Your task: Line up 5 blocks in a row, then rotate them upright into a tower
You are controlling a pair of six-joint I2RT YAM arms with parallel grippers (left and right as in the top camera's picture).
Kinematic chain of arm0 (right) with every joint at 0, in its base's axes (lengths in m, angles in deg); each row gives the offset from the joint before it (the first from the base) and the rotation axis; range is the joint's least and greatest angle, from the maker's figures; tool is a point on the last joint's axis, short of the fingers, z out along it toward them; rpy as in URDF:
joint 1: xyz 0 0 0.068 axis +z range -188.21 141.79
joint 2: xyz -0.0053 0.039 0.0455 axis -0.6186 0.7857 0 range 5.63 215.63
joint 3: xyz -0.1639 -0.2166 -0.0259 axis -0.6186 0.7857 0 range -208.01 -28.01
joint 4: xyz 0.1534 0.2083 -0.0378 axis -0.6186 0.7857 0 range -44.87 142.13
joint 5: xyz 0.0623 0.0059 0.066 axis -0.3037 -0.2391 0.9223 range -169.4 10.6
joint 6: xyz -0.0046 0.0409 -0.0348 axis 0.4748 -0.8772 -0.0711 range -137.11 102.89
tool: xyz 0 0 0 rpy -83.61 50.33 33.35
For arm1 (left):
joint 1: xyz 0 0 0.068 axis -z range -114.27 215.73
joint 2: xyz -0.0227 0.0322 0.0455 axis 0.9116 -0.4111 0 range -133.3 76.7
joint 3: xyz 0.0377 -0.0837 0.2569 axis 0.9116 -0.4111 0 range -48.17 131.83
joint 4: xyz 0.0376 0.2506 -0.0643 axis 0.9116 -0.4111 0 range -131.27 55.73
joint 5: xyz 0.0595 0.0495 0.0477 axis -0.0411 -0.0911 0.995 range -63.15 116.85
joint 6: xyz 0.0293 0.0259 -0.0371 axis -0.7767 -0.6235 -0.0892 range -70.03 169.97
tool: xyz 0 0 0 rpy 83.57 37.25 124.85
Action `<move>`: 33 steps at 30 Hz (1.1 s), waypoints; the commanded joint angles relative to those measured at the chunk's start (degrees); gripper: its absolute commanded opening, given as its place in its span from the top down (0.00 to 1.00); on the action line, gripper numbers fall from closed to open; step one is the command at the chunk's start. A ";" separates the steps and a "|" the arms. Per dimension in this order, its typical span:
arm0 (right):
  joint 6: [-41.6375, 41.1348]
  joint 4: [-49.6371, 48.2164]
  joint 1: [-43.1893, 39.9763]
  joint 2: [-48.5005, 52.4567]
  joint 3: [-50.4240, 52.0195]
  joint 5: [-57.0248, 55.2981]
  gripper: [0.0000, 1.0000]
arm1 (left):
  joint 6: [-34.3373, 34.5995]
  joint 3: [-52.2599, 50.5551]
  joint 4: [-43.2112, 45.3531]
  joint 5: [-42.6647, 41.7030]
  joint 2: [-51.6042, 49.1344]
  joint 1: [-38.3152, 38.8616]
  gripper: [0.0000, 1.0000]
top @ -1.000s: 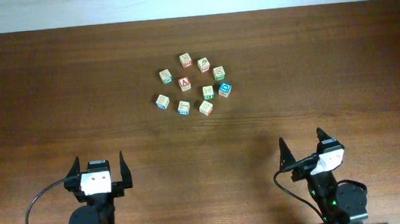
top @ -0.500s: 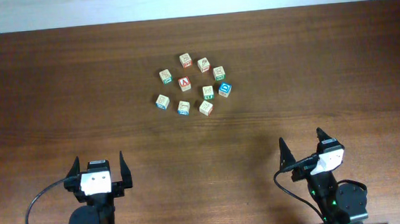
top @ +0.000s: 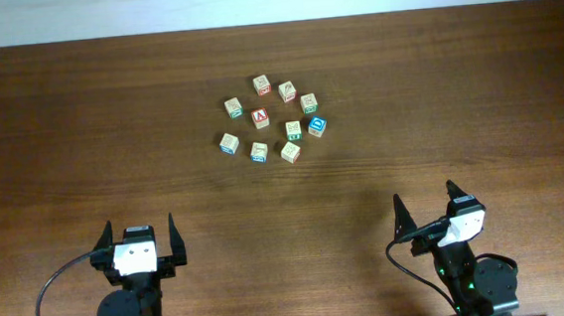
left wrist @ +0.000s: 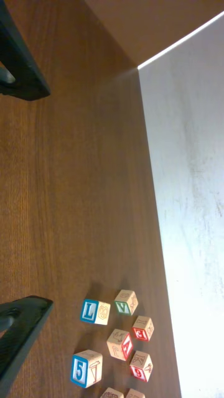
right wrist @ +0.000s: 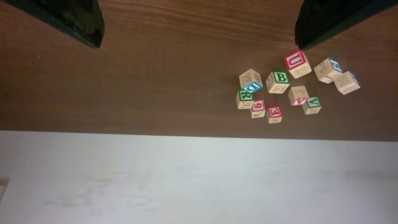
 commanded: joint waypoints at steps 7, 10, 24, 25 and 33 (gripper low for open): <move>-0.39 -0.09 0.35 -0.17 0.52 0.74 0.02 | -0.50 0.50 -1.55 0.61 -0.15 -0.31 0.01; -0.39 -0.09 0.35 -0.17 0.52 0.72 0.02 | -0.50 0.50 -1.55 0.61 -0.15 -0.31 0.01; -0.39 -0.09 0.35 -0.17 0.52 0.74 0.02 | -0.50 0.50 -1.53 0.59 -0.15 -0.31 0.01; -0.39 -0.09 0.35 -0.17 0.52 0.74 0.02 | -0.50 0.50 -1.53 0.59 -0.15 -0.31 0.01; -0.39 -0.09 0.35 -0.17 0.52 0.76 0.02 | -0.48 0.50 -1.53 -0.02 -0.15 -0.28 0.01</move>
